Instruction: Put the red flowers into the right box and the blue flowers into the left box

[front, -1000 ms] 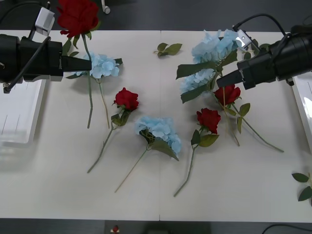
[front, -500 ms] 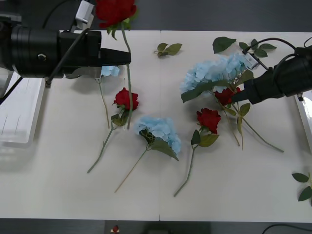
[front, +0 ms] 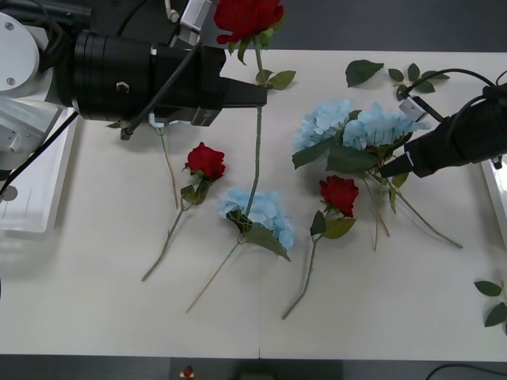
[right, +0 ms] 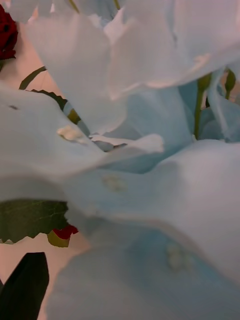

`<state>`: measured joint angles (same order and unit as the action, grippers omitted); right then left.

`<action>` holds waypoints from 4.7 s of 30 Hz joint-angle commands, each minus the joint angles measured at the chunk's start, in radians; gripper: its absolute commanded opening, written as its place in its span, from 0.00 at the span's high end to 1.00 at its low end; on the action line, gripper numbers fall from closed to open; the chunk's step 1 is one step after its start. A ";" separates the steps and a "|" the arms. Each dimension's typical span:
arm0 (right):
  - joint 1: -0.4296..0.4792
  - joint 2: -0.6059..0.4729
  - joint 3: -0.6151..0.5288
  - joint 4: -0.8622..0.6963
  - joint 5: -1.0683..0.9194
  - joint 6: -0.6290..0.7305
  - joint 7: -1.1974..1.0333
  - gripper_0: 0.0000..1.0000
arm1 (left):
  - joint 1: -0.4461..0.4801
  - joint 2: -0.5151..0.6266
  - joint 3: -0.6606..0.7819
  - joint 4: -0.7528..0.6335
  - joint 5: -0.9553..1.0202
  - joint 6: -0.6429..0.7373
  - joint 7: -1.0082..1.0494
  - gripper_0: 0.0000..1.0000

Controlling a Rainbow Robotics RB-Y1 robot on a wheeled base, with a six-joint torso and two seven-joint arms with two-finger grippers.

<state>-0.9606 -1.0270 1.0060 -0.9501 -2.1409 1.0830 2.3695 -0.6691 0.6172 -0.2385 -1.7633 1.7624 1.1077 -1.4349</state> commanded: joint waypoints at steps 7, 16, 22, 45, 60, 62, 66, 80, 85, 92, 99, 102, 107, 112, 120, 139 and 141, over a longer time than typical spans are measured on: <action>-0.040 -0.050 -0.017 0.014 -0.165 0.127 0.336 0.05 | -0.070 -0.074 -0.036 -0.031 -0.017 -0.048 0.054 1.00; -0.040 -0.150 -0.018 0.008 -0.343 0.291 0.336 0.05 | -0.073 -0.073 -0.044 -0.031 -0.017 -0.054 0.061 1.00; -0.040 -0.179 -0.018 0.011 -0.467 0.388 0.336 0.05 | -0.073 -0.073 -0.044 -0.031 -0.017 -0.054 0.061 1.00; 0.365 -0.059 -0.287 -0.544 -0.557 0.183 0.336 0.05 | -0.073 -0.073 -0.044 -0.031 -0.017 -0.054 0.061 1.00; 0.549 0.171 -0.360 -0.674 -0.557 -0.152 0.336 0.05 | -0.073 -0.073 -0.044 -0.031 -0.017 -0.054 0.061 1.00; 0.549 0.200 -0.360 -0.691 -0.553 -0.175 0.336 0.05 | -0.073 -0.073 -0.044 -0.031 -0.017 -0.054 0.061 1.00; 0.549 0.243 -0.354 -0.710 -0.547 -0.206 0.336 0.05 | -0.073 -0.073 -0.044 -0.031 -0.017 -0.054 0.061 1.00; 0.549 0.289 -0.354 -0.710 -0.548 -0.247 0.336 0.88 | -0.073 -0.073 -0.044 -0.031 -0.017 -0.054 0.061 1.00; 0.548 0.292 -0.356 -0.711 -0.550 -0.250 0.336 1.00 | -0.073 -0.073 -0.044 -0.031 -0.017 -0.054 0.061 1.00; 0.548 0.292 -0.354 -0.711 -0.551 -0.250 0.336 1.00 | -0.073 -0.073 -0.044 -0.031 -0.017 -0.054 0.061 1.00; 0.546 0.286 -0.356 -0.711 -0.553 -0.250 0.336 1.00 | -0.073 -0.073 -0.044 -0.031 -0.017 -0.054 0.061 0.00; 0.546 0.283 -0.354 -0.710 -0.556 -0.250 0.336 1.00 | -0.073 -0.073 -0.044 -0.031 -0.017 -0.054 0.061 0.00; 0.546 0.275 -0.356 -0.710 -0.559 -0.248 0.336 1.00 | -0.073 -0.073 -0.044 -0.031 -0.017 -0.054 0.061 0.00; 0.545 0.263 -0.365 -0.711 -0.557 -0.241 0.336 1.00 | -0.073 -0.073 -0.044 -0.031 -0.017 -0.054 0.061 0.00; 0.536 0.166 -0.386 -0.710 -0.557 -0.225 0.336 1.00 | -0.073 -0.073 -0.044 -0.031 -0.017 -0.054 0.061 0.00; 0.496 -0.406 -0.385 -0.567 -0.531 -0.278 0.209 1.00 | -0.060 0.167 -0.015 -0.010 -0.339 0.020 0.231 0.00; 0.503 -0.443 -0.385 -0.532 -0.487 -0.276 0.205 1.00 | -0.060 0.182 -0.015 -0.005 -0.412 0.041 0.298 0.00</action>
<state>-0.4609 -1.4212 0.6311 -1.5089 -2.6669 0.8024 2.5797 -0.7062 0.7677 -0.2655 -1.7591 1.4098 1.1269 -1.2362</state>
